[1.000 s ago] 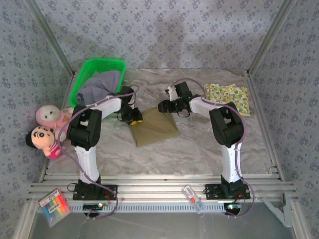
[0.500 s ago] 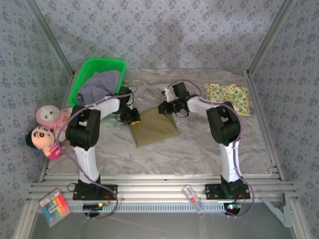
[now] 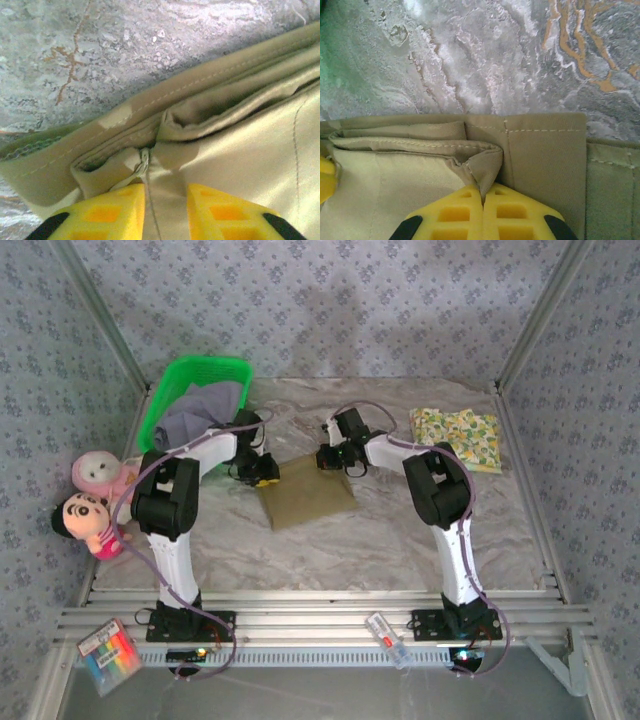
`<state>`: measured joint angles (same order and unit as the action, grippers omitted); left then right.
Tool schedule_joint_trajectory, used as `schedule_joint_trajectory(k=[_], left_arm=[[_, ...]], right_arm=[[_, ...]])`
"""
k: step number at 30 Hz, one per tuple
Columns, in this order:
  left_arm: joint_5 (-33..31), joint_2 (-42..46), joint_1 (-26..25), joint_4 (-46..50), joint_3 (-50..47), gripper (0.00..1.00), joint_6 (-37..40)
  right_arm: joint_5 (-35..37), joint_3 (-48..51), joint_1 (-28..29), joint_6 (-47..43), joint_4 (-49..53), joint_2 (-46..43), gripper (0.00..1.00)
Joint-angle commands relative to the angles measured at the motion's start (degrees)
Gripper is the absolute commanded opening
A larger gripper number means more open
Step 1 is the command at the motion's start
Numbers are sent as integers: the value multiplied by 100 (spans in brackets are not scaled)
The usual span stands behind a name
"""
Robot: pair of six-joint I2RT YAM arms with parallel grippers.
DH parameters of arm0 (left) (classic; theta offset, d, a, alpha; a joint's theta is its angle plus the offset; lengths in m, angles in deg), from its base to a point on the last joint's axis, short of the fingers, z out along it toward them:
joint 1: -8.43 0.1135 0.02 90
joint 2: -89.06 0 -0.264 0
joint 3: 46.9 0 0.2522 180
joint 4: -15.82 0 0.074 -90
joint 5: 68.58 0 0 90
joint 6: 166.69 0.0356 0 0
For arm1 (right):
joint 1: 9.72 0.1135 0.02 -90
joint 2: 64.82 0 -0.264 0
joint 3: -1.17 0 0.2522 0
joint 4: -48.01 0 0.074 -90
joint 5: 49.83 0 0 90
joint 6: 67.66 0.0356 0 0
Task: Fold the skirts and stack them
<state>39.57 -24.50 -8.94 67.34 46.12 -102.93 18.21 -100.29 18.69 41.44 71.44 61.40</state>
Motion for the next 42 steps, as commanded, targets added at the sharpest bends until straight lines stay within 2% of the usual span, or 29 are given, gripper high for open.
schedule_joint_trajectory(k=[1, 6, 10, 13, 15, 17, 20, 23, 24, 25, 27, 29, 31, 42], left_arm=[[58, 550, -98, 391, 187, 35, -160], [402, 774, -553, 147, 113, 35, -796], [469, 705, -885, -463, -270, 36, -1423], [206, 515, -918, -528, -448, 34, -1584], [-327, 372, -912, -410, -540, 35, -1494], [-699, 201, -905, -246, -531, 34, -1289], [-810, 68, -963, -15, -338, 33, -942], [-757, 50, -1047, -32, -191, 39, -763], [-752, -14, -1054, -8, -135, 39, -768], [-750, -109, -1056, 29, -78, 39, -789], [-724, -273, -1054, 77, 21, 39, -834], [-658, -360, -1051, 74, 58, 37, -872], [-629, -382, -1052, 77, 54, 37, -878], [-622, -430, -1052, 216, 30, 37, -861]], right_arm=[[490, -179, 6, 85, 478, -41, 2], [771, -189, 43, 453, 669, -18, 0], [825, 4, 34, 766, 540, -83, 0], [930, 133, 25, 898, 519, -140, 0], [911, 204, 17, 967, 527, -180, 0], [584, 319, -23, 954, 373, -264, 1], [26, 577, -93, 888, -38, -621, 18], [-60, 727, -226, 886, 46, -1018, 33], [60, 818, -283, 931, 99, -1151, 46], [200, 958, -365, 1007, 152, -1289, 55], [332, 1173, -520, 1190, 265, -1453, 69], [226, 1393, -692, 1347, 288, -1534, 87], [-100, 1582, -783, 1399, 305, -1564, 100], [-1138, 1827, -553, 1237, 501, -1398, 96]])
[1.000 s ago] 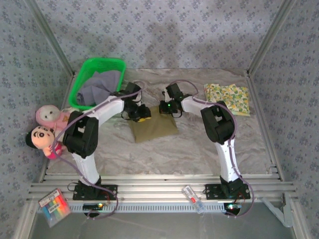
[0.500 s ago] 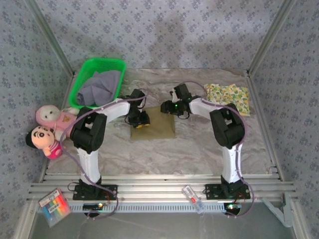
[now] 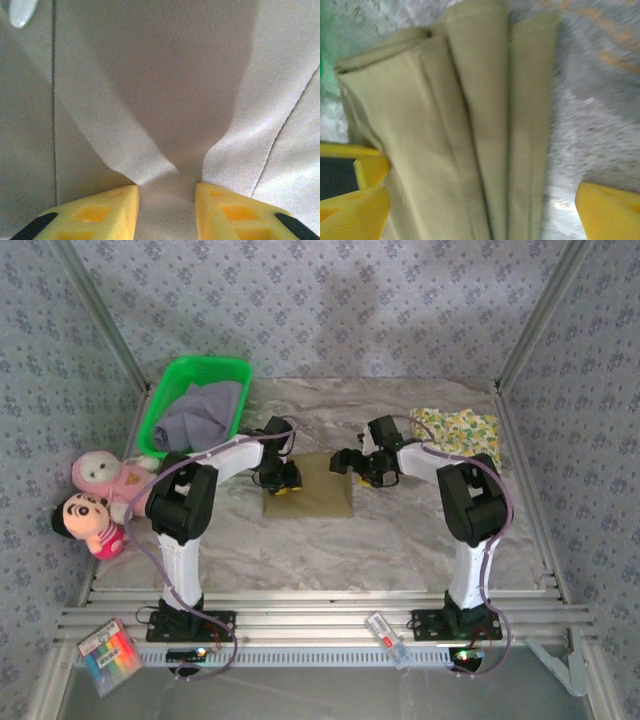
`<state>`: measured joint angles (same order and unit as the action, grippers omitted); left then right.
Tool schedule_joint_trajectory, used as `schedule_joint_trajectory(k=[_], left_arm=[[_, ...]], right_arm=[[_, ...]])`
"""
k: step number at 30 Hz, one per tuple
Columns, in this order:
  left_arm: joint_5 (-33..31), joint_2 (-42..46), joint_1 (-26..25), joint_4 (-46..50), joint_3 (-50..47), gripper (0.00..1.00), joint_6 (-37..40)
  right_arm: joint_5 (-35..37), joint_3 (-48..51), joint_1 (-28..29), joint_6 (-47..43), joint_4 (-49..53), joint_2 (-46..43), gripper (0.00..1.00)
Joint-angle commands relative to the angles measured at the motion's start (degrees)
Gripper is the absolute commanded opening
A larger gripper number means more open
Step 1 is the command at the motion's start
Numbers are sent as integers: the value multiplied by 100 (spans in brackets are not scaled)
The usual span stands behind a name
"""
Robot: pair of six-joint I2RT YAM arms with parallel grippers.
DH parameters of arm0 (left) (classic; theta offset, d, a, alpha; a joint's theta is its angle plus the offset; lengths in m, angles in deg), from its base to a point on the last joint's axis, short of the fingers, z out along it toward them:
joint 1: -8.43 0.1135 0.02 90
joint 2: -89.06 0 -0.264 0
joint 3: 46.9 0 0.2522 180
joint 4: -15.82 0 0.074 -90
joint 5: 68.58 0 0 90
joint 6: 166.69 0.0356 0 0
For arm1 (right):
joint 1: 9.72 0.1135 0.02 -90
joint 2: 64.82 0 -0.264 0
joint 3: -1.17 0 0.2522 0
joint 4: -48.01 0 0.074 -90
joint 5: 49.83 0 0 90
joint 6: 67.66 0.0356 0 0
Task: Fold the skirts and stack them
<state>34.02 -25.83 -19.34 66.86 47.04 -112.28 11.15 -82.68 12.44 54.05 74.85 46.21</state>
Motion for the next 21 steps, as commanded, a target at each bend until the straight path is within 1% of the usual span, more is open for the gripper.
schedule_joint_trajectory(k=[1, 8, 9, 14, 16, 19, 21], left_arm=[[-63, -296, -14, 264, -63, 37, 73], [-45, -323, -15, 271, -64, 37, 79], [-39, -323, -10, 271, -60, 37, 79], [-38, -308, -10, 300, -47, 37, 97], [-39, -306, -2, 298, -46, 37, 105], [-38, -319, 1, 306, -43, 37, 110], [-39, -323, 15, 306, -39, 37, 110]], right_arm=[[-470, 65, 94, -33, 177, 169, 95], [-455, 127, 275, 94, -30, 261, 93], [-491, 272, 287, 121, -97, 279, 92], [-700, 411, 391, 376, -589, 341, 80], [-745, 450, 406, 390, -760, 354, 77], [-767, 473, 412, 576, -904, 406, 67], [-906, 502, 426, 613, -1075, 470, 62]])
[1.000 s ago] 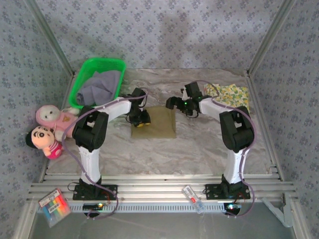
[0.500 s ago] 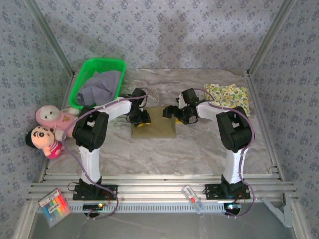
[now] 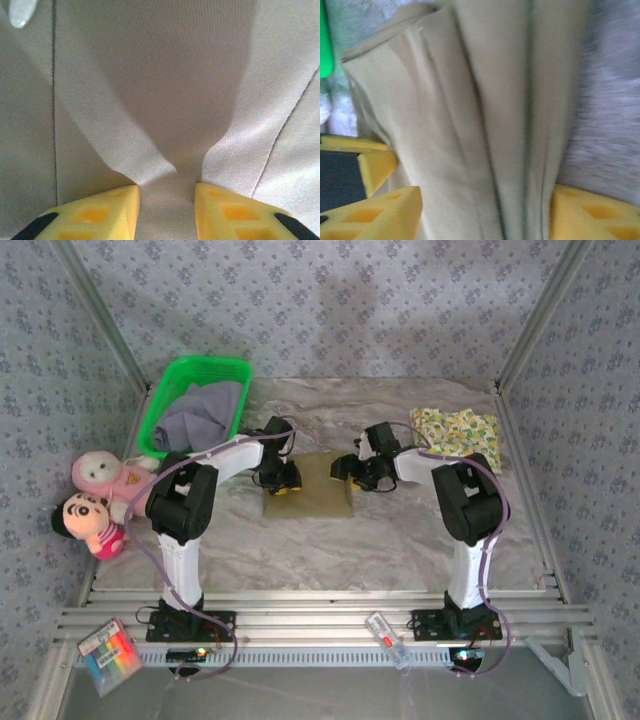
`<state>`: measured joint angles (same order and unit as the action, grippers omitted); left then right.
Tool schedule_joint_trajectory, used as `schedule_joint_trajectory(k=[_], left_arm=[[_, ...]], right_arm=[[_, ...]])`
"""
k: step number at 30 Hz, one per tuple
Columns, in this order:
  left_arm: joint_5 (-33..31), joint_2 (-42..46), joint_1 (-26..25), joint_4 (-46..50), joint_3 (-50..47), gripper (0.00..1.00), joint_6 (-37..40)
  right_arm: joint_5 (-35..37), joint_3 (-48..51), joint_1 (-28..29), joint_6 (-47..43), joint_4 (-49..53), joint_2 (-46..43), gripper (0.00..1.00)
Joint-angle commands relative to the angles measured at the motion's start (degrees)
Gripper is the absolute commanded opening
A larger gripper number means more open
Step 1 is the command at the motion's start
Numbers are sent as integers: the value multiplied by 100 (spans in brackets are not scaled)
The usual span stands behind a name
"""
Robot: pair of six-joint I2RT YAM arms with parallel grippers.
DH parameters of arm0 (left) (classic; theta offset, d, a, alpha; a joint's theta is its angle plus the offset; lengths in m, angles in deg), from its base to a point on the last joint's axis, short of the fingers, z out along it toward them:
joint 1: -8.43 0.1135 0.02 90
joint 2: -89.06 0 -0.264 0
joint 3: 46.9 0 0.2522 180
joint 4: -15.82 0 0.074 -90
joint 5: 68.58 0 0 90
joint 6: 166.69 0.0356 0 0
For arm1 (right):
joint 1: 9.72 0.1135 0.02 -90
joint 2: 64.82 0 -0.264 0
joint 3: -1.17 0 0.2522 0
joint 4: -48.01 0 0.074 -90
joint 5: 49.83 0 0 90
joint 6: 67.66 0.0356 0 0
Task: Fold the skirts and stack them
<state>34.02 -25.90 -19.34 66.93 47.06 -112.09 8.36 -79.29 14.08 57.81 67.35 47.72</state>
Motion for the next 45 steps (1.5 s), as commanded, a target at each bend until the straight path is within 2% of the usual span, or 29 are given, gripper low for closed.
schedule_joint_trajectory(k=[1, 8, 9, 14, 16, 19, 21, 24, 26, 27, 32, 37, 45], left_arm=[[-39, -317, 10, 300, -40, 37, 88], [-38, -308, 28, 330, -56, 37, 96], [-38, -308, 26, 339, -57, 37, 98], [-14, -250, 62, 376, -44, 37, 105], [158, -144, 103, 336, -42, 38, 79], [368, 161, 181, 191, -66, 44, -18], [409, 412, 257, 52, -96, 53, -111], [474, 789, 412, -265, -238, 76, -253], [503, 962, 519, -444, -358, 96, -326], [474, 991, 563, -467, -375, 100, -359], [451, 967, 728, -546, -417, 100, -499], [462, 897, 738, -598, -426, 100, -567], [524, 740, 738, -544, -356, 100, -603]], right_arm=[[-704, 173, 266, 246, -406, 343, 60], [-776, 194, 261, 335, -613, 496, 50], [-631, 216, 252, 362, -577, 484, 46], [148, 349, 149, 462, -329, 211, 9], [378, 285, 87, 185, 39, 18, 0], [788, -107, -13, -749, 1299, -205, 0], [1045, -572, -97, -1374, 2119, -304, 0], [1524, -1127, -331, -2337, 3304, -341, 0], [1895, -1582, -526, -2913, 3943, -316, 0], [2017, -1760, -632, -3132, 4179, -290, 0], [2496, -2969, -1090, -3908, 5226, -56, 0], [2590, -3852, -1431, -4249, 5729, 82, 0], [2186, -5361, -1982, -4535, 6483, 402, 0]])
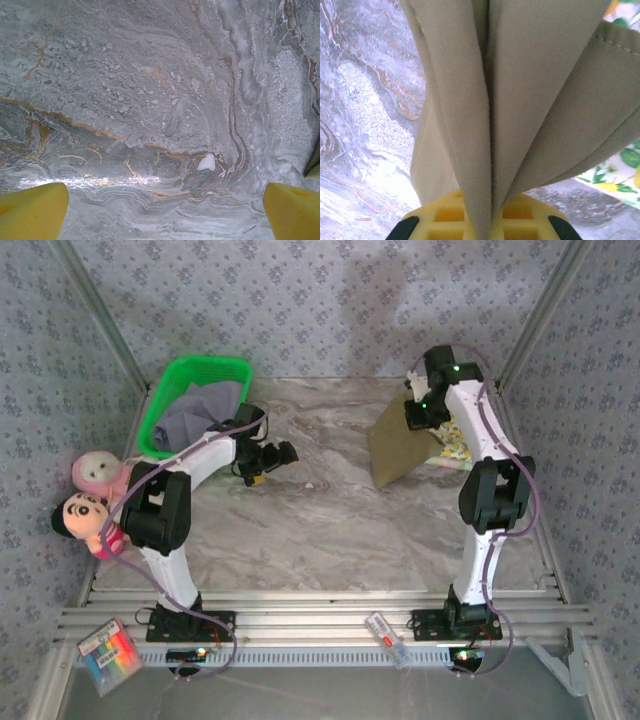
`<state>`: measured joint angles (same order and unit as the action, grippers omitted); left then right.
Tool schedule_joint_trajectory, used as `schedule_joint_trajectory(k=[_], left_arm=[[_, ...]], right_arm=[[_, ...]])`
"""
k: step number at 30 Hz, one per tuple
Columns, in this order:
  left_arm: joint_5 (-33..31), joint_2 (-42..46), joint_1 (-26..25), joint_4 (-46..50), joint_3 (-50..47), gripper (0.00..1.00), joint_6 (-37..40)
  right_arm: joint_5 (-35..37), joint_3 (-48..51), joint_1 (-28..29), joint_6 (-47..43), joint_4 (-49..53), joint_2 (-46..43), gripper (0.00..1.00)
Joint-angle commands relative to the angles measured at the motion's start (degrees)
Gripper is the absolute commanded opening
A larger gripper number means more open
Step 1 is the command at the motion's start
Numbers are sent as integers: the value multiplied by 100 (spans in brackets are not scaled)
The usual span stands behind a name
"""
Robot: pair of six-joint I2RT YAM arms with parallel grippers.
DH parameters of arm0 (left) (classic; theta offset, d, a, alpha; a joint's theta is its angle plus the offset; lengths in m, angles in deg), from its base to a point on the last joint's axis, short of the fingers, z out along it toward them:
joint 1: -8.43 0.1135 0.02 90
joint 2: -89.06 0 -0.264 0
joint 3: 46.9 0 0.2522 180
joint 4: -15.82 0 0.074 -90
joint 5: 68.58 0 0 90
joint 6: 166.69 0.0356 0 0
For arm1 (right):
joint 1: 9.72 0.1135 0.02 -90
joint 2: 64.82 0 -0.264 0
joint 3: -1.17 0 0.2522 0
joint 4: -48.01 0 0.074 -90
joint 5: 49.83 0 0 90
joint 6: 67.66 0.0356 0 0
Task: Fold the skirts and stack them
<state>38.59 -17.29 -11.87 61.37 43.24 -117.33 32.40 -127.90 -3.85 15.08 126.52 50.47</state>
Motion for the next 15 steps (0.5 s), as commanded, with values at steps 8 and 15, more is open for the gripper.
schedule_joint_trajectory(k=[8, 15], left_arm=[[81, -183, -10, 81, 36, 100, -98], [94, -187, -18, 126, -3, 100, -103]], right_arm=[[-808, -2219, -823, -424, 1356, 641, 0], [-2073, -2617, -1798, -766, 1521, 1151, 0]])
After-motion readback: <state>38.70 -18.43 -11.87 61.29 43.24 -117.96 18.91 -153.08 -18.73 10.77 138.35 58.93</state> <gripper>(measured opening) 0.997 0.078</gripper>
